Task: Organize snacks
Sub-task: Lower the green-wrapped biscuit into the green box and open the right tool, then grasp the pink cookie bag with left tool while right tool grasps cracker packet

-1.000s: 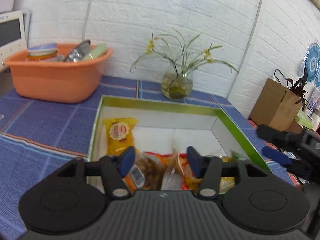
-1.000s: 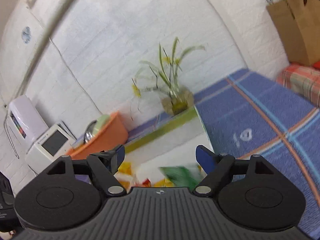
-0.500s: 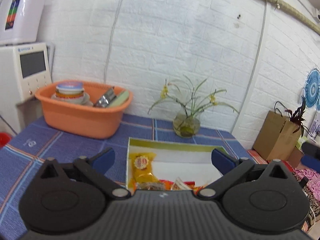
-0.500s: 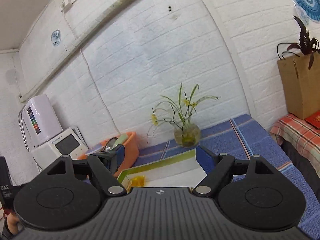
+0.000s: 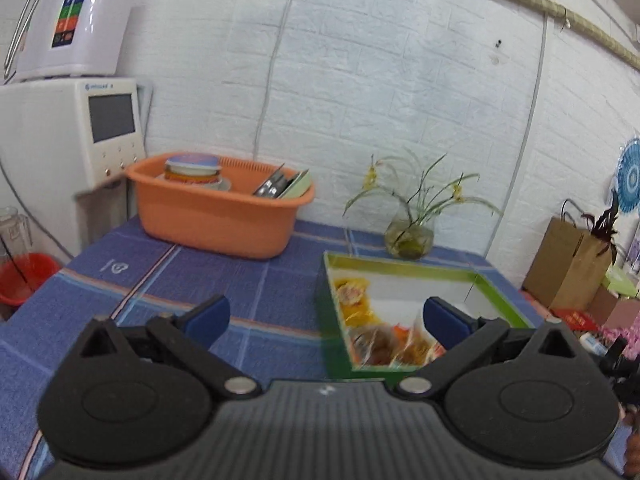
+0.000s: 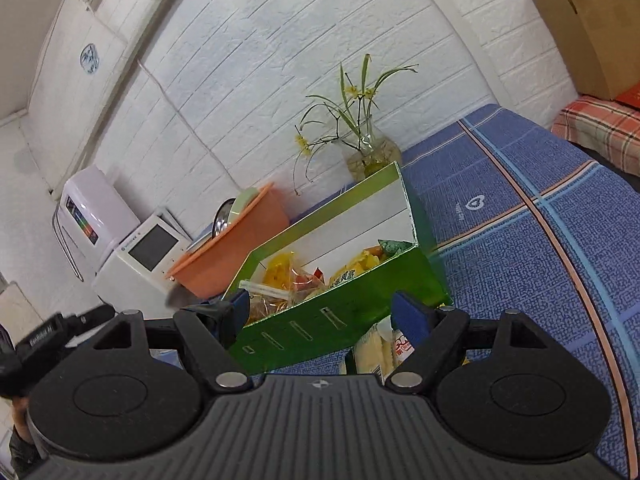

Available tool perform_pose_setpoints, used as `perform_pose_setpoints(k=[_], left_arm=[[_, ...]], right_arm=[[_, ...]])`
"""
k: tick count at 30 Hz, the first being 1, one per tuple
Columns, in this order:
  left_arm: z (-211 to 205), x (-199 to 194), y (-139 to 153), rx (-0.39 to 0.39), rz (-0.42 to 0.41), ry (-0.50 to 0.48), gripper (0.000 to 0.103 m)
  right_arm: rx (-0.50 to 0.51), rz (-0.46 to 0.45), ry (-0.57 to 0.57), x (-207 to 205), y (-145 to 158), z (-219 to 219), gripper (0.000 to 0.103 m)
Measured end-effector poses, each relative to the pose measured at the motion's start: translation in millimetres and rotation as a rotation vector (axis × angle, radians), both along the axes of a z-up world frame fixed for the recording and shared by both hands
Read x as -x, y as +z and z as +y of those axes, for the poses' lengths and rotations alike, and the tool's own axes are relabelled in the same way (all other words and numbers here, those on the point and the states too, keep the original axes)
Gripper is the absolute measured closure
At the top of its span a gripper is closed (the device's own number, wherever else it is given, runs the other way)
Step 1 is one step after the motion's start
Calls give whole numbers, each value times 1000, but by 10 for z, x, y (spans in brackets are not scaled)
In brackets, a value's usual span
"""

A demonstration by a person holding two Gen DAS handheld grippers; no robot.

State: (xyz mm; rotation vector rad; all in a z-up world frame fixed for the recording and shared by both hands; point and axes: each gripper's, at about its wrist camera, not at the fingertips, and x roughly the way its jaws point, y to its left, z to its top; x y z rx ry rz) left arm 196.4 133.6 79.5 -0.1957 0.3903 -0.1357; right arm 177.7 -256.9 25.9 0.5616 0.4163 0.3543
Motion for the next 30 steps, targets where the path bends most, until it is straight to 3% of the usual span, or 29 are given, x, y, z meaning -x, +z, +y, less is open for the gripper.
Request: perform_pose_setpoints(k=[4,6,9,12,17,22,30], left_arm=[[224,124,-499,86,102,40,0],[220,150,-597,99,147,50,0],[111,187,-587,53,135,38,0],[2,170,-641,8,185,9,0],[-112,188,-676,-93,227,63,0],[-118,293,-693,-108,221,60,0],[-235,172,-810,-117,329,-2,0]], right_arm=[[42,14,-9,9,-57,109,0],[67,8,-30,12,-86,152,0],[93,11,-55,-6,-126,178,0],[96,39,-59,-41,-180,170,0],[117,67,-63,-78,-202,177,0],[136,83,-51,-108,-223,211,0],[149,103,-6,-139,-287,284,0]])
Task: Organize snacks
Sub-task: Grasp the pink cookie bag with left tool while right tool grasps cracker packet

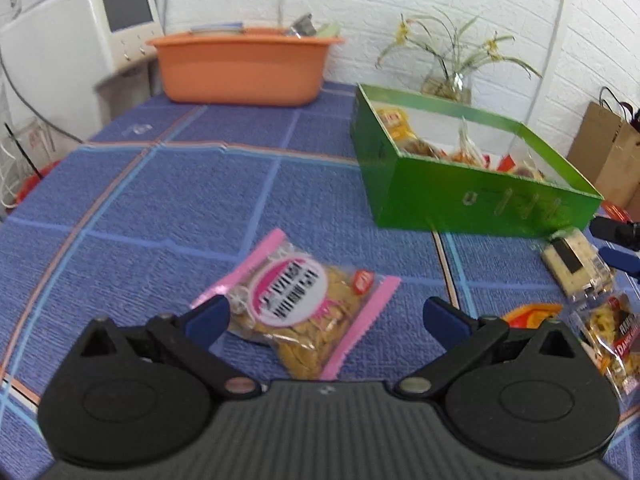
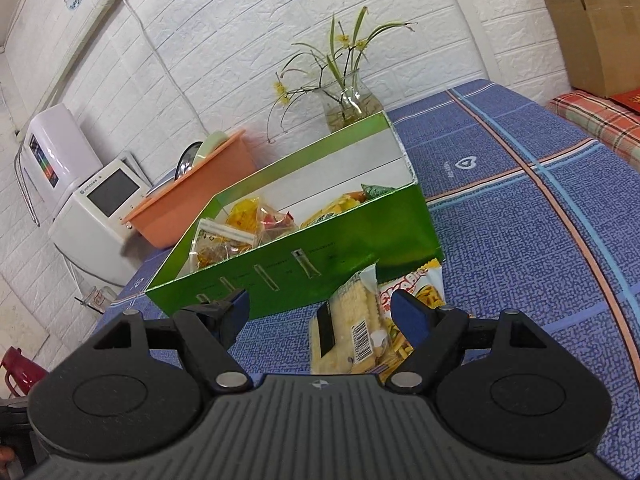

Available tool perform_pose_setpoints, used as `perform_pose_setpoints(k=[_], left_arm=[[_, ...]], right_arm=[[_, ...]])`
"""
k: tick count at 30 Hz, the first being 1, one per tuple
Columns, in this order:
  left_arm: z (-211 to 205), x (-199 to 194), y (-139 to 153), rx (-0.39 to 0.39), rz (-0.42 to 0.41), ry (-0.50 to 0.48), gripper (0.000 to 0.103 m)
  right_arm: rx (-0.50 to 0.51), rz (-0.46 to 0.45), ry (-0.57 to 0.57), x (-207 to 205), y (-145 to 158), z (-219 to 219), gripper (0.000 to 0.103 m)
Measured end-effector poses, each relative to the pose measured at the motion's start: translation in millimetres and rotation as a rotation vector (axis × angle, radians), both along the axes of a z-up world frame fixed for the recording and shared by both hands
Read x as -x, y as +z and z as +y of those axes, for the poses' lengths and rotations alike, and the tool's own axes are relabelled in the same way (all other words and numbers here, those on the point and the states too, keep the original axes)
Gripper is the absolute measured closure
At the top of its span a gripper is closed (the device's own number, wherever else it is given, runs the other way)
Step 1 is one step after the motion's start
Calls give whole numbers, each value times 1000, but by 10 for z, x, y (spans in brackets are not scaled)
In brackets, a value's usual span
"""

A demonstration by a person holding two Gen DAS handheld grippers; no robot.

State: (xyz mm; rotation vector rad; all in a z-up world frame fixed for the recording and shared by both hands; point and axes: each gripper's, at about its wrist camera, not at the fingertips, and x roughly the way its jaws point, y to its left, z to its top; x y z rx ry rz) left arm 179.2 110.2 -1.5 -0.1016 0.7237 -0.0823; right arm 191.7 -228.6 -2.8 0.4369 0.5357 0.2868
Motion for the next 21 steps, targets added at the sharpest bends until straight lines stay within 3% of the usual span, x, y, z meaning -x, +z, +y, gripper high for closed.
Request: perform_pose_setpoints(k=[6,13,16,19,21], left_arm=[[-168,-52,-96,-85,15,13,0],[-126,-121,-125,-54,11,57,0],[-131,-195,-100,-24,16,39,0],[-142,-282,-74,19,30,-14,0],[-176,-289,-80,2,33,-18,0]], right_arm=[[8,26,31,-17,-45,76,0],[62,70,84,-53,-103,211,0],[185,76,105,-62,-103,396,0],[358,80,115,-99,-91,638,0],[500,77,150,-116,-116,798,0]])
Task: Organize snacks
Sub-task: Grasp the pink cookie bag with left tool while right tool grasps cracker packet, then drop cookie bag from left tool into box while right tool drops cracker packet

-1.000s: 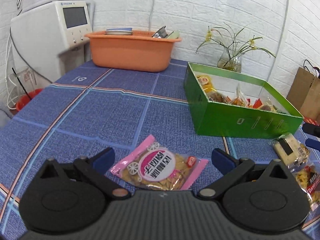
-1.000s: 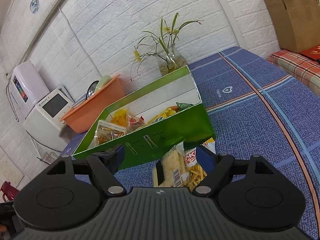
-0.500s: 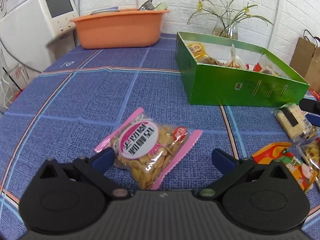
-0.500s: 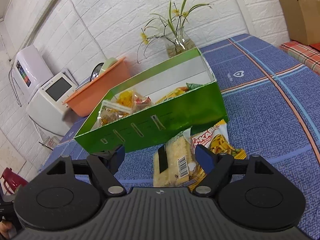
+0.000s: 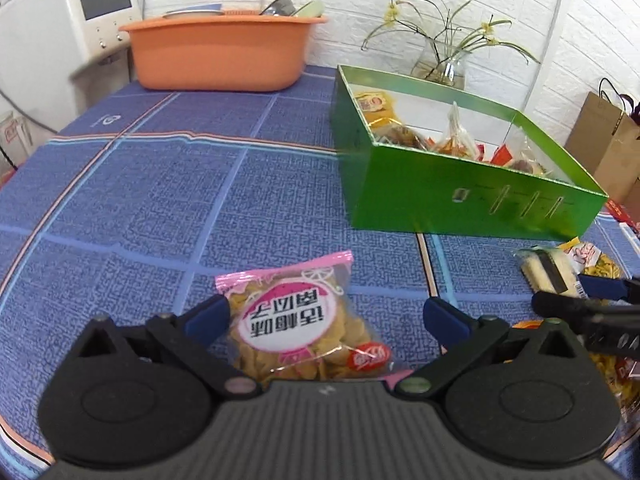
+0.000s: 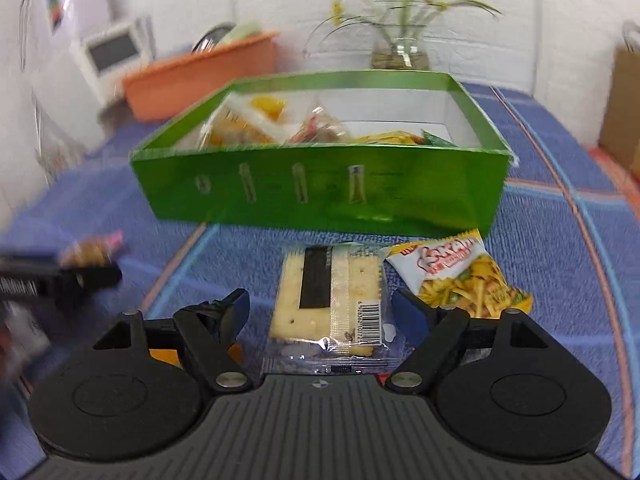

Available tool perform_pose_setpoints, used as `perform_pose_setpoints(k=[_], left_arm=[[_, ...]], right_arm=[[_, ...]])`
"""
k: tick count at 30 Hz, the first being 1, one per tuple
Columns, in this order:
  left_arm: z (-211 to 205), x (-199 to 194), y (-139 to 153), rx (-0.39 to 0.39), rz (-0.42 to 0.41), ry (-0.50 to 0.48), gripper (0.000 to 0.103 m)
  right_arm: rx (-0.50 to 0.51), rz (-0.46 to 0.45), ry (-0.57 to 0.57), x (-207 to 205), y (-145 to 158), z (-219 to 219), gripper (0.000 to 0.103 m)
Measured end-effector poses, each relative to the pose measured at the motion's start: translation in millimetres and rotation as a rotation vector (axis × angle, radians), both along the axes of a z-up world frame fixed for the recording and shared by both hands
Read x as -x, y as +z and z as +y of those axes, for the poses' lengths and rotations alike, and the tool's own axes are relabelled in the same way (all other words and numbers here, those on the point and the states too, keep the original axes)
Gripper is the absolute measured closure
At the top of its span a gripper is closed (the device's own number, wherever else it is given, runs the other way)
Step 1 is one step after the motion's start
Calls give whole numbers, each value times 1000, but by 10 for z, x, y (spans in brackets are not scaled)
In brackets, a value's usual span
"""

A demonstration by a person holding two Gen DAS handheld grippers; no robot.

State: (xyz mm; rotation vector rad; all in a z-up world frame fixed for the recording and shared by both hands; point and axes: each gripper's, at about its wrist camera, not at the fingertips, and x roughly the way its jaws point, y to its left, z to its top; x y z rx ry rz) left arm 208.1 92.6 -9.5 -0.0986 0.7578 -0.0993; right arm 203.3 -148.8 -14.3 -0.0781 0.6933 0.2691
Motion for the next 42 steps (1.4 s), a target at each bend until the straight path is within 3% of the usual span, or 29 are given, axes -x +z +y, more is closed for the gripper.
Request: perform_pose_setpoints(k=[1,5,7,9,10,11,15,17,19,25,31,35,38,42], left_arm=[[-21,1,-15,-23,6,5,1],[-70,56,-65,-128,-3,29,0],[-50,77,-75,-123,-15,36,4],[-28,109,-52,-105,-32,29,21],[-24,121,-41,-106,-39,36,35],[-10,129,-29,-97,-43,43,39],[82,189,35,22,-24,3,41],[160,252,78,118,-7,-11,41],[183,337,144,155,-22,-1,41],[97,636,453,152,-118,-10,41],[-207,651,791,120,-218,-82,41],[-519,284,1062,87,-258,-166,41],[-743,-27,1249,89,-297,-220,41],[-917,-465,1300,119,-321,-163,41]], right_arm=[[44,-15,17,1,-9,49,0],[25,15,43,-130,7,-29,0],[25,-1,51,-143,7,-68,0],[26,-18,59,-145,11,-75,0],[23,-20,62,-131,22,-72,7],[22,-16,60,-126,32,-78,7],[-77,-40,77,16,61,-114,7],[-148,-84,61,96,124,-165,7],[-214,-163,56,229,222,-218,7],[-312,-299,111,594,443,-286,7],[-365,-325,165,703,536,-319,7],[-391,-460,105,658,698,-446,7],[-464,-581,14,550,885,-662,7],[-604,-642,-76,257,1016,-926,7]])
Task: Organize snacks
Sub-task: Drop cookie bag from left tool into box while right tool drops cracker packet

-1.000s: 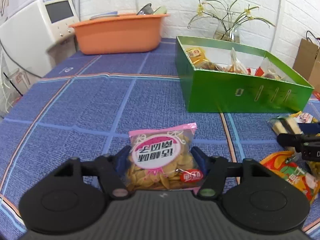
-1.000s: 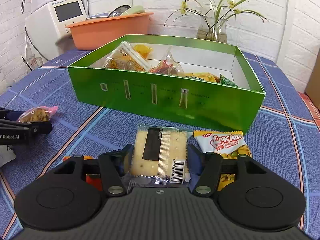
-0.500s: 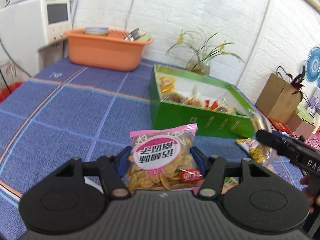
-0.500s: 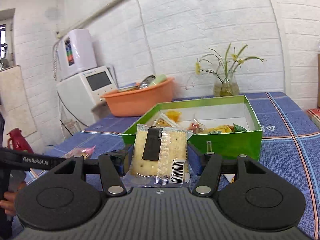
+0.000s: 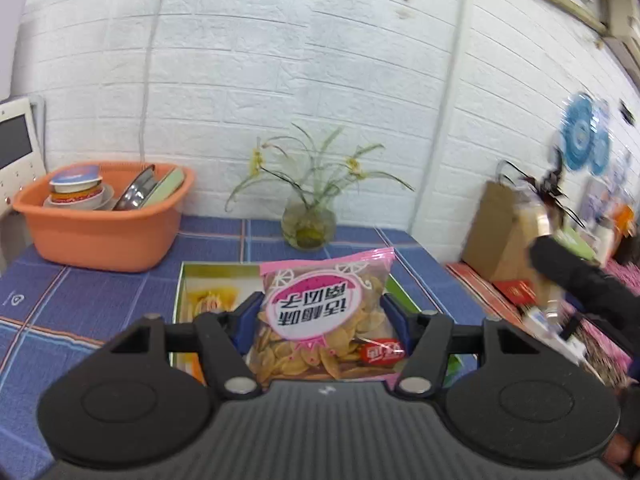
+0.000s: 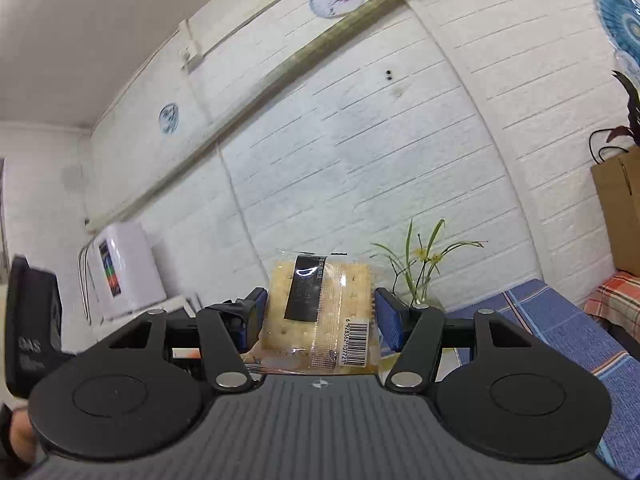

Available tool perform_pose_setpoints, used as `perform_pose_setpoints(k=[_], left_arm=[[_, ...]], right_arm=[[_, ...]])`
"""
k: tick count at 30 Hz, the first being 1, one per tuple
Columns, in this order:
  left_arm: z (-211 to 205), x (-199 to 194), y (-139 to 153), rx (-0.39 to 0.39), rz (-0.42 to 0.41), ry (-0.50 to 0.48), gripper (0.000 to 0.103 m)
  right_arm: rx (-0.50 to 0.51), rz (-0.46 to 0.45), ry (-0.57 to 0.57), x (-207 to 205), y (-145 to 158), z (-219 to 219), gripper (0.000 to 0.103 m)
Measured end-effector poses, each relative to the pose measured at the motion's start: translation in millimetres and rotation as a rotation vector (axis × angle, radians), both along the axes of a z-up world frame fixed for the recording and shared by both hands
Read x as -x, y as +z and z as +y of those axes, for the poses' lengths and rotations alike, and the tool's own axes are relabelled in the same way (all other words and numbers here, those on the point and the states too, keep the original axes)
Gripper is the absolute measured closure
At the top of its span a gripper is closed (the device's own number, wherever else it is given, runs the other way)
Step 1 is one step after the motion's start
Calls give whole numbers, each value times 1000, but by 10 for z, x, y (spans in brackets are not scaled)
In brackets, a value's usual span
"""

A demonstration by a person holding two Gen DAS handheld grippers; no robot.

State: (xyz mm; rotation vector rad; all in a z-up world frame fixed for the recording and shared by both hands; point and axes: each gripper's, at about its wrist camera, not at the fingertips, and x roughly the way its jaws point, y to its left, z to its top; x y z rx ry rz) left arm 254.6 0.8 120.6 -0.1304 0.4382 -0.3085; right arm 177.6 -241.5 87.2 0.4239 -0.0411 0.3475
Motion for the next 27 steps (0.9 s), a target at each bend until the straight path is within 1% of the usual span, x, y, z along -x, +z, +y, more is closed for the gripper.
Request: perform_pose_setpoints(k=[2,3,4,5,7,10,12,13,14,16,18,19,20,22,24,26,27], left_arm=[[22,-185,-153,42,14,63,41],[48,-305,-253,57,45,85,41],[37,-435,-332,39,99,86,41],[49,-518,-409,34,126,85,41],[68,-612,-534,27,140,101,41],[89,-724,-680,6,175,111,41],[72,-783,-734,-10,190,110,41],[62,-793,-755,-18,193,118,41],[51,-804,-778,-29,190,126,41],[14,-807,-801,-72,179,144,40],[-22,-769,-780,-119,137,183,32],[-37,-731,-755,-143,107,199,26],[-57,-695,-727,-162,79,209,25],[-78,-645,-675,-181,53,213,22],[-73,-617,-638,-171,54,209,17],[-70,-588,-605,-174,41,216,3],[-85,-572,-592,-188,29,221,2]], right_arm=[[-62,45,5,-195,-37,-70,6],[-87,91,22,-309,-84,-96,6],[-97,138,37,-416,-140,-101,6],[-92,182,46,-527,-192,-90,6],[-40,277,26,-727,-307,-4,6],[37,362,-37,-878,-474,149,6],[109,388,-104,-886,-549,233,6],[142,389,-135,-886,-578,265,4],[164,382,-158,-878,-600,282,4],[182,368,-182,-844,-636,254,0],[146,391,-192,-876,-635,152,0],[110,400,-187,-892,-627,73,0],[75,402,-174,-873,-620,18,0],[13,416,-141,-874,-609,-80,0],[-5,438,-140,-862,-557,-101,0],[-1,443,-133,-822,-473,-77,0],[15,436,-122,-794,-416,-55,0]])
